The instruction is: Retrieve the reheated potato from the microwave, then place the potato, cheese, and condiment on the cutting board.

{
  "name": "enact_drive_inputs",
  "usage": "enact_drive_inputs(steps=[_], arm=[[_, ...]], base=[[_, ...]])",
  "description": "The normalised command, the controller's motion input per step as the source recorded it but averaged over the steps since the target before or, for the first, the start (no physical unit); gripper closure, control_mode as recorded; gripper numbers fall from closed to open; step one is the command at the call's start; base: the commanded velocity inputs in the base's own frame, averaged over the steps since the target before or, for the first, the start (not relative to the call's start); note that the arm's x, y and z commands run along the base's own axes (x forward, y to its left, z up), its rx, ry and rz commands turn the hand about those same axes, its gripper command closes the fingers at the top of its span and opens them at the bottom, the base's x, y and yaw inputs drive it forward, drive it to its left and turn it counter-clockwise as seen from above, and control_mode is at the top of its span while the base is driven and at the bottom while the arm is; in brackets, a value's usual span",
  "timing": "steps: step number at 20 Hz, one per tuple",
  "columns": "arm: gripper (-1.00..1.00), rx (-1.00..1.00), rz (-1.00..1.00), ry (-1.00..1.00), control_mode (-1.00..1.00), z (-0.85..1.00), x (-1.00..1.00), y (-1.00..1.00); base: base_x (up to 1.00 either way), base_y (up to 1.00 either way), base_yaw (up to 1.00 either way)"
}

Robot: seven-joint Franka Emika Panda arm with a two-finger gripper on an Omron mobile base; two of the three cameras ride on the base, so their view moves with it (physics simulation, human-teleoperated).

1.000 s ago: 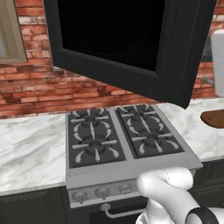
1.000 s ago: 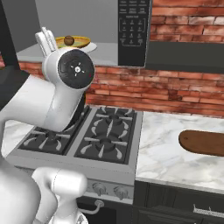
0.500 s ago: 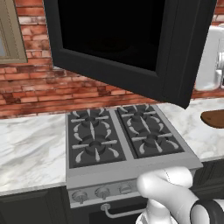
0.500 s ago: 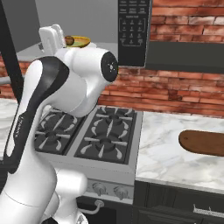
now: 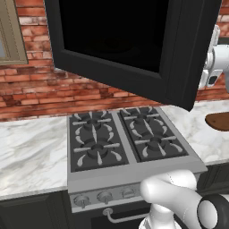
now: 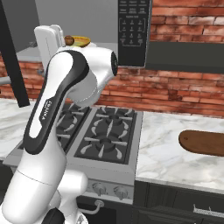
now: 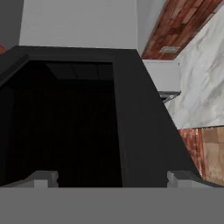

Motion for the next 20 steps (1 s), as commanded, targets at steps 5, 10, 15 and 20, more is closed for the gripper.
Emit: enact_drive_inputs(steps=[5,10,15,20], arm=[[-1.00,0.00,0.24,-0.09,-1.00,0.00,-0.33,0.43],[-1.00,-0.01,0.18,-0.08,-1.00,0.00,-0.36,0.51],[-1.00,0.00,0.07,-0.06,-1.00,0.00,-0.21,0.64],[-1.00,0.00,0.02,-0.04,-1.00,0.00,-0.06,0.68]], base=[[0.00,0.00,0.00],[0.00,0.00,0.00],[0.00,0.00,0.00],[0.00,0.00,0.00]])
